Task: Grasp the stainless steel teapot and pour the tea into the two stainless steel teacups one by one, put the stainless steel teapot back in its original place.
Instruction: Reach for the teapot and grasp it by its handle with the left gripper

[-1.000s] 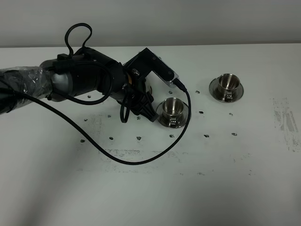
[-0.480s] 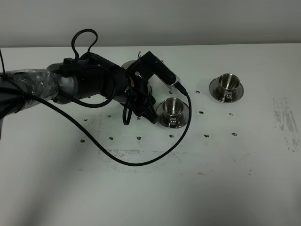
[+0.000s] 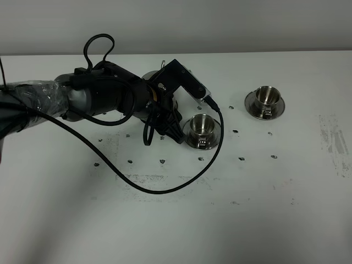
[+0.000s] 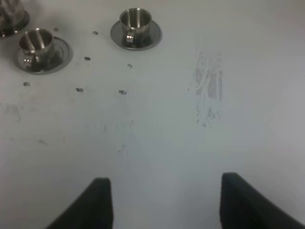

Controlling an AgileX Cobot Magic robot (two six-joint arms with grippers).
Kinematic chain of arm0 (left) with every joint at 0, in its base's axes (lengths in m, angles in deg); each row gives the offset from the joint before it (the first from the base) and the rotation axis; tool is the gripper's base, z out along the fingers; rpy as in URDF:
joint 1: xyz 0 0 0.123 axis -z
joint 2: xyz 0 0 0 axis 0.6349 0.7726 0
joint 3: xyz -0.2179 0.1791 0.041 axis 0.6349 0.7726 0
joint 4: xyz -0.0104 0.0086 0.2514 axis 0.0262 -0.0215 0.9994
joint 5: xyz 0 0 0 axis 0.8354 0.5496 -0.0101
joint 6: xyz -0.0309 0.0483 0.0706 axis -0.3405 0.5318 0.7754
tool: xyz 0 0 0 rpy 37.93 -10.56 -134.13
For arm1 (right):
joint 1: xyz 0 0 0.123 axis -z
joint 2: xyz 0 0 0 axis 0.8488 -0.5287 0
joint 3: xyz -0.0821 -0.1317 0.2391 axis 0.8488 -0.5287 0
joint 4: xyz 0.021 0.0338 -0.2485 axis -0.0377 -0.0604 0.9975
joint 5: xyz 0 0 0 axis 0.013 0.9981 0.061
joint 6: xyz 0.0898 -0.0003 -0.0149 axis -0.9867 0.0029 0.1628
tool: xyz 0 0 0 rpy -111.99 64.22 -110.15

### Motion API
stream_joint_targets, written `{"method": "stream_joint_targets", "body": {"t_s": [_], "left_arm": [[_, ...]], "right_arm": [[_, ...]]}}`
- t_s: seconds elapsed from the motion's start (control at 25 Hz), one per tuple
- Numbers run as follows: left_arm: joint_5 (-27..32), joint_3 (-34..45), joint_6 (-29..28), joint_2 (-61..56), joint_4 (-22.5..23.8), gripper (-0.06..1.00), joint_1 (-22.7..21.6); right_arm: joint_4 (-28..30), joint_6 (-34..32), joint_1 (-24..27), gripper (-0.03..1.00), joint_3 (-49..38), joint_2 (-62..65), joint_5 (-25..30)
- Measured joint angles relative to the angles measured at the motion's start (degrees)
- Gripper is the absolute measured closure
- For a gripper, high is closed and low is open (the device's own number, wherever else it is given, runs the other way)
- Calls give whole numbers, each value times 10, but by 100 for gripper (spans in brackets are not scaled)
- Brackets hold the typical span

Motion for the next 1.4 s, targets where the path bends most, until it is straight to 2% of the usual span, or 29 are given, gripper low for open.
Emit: {"method": "stream_joint_targets", "body": {"t_s": [0.2, 0.6, 1.16, 1.4], "left_arm": [[-1, 0, 2, 1, 17, 51, 0], [2, 0, 11, 10, 23, 51, 0], [28, 0, -93, 10, 111, 51, -5], [37, 0, -102, 10, 114, 51, -5]], "right_arm": [[0, 0, 0, 46, 0, 0, 0], [0, 0, 0, 46, 0, 0, 0], [0, 0, 0, 46, 0, 0, 1], [0, 0, 0, 46, 0, 0, 1]]}}
